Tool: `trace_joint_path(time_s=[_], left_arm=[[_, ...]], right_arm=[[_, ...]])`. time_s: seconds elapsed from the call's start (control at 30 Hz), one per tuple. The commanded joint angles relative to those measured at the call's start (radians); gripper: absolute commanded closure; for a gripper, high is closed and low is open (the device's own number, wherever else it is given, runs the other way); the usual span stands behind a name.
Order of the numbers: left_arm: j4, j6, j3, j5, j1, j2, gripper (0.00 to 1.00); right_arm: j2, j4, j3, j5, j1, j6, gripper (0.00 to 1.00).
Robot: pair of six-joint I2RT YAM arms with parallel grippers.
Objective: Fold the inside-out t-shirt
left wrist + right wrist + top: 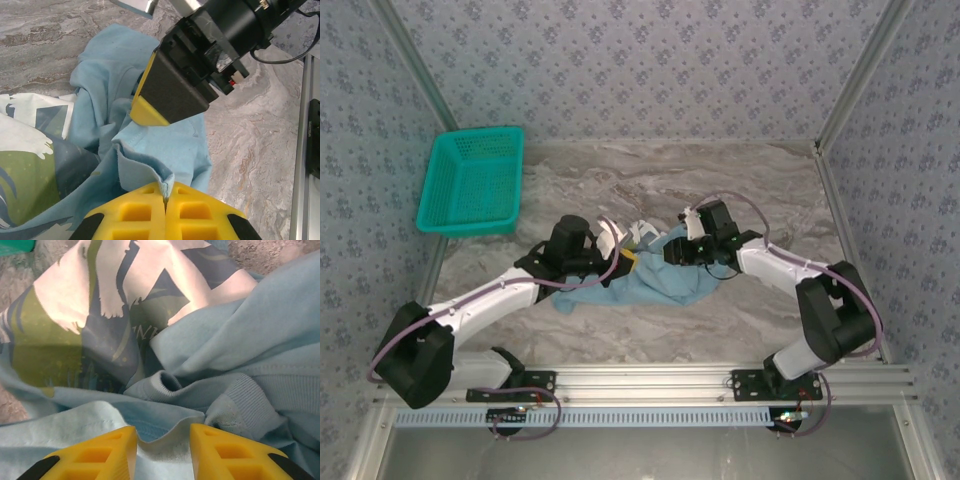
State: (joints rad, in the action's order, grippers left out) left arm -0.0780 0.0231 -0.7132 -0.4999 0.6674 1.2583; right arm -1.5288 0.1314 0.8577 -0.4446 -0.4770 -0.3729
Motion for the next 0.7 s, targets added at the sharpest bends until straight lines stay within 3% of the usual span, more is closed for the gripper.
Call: trace_joint_path(time_s=[0.0,0.5,0.57,0.67], left_arm=[[0.006,-0.011,0.009,0.005,-0.005,-0.03,1.0],[0.007,-0.011,0.011,0.009,-0.005,-0.04,1.0],[0.007,-0.009,0.011,0.012,-0.006,-0.043,1.0],[0.011,-0.01,0.011,0.015,-0.005,-0.048,1.0]], right_arm=[[-0.037,0.057,0.043,0.056,-0.012,0.059,0.62],[-0.102,0.113,0.059,0.122,-0.029,0.117,0.52],[-0.111,0.107,0.061,0.099,-0.029,0.114,0.55],[-0.106,0.093,0.059,0.061,-0.028,0.103,0.7]])
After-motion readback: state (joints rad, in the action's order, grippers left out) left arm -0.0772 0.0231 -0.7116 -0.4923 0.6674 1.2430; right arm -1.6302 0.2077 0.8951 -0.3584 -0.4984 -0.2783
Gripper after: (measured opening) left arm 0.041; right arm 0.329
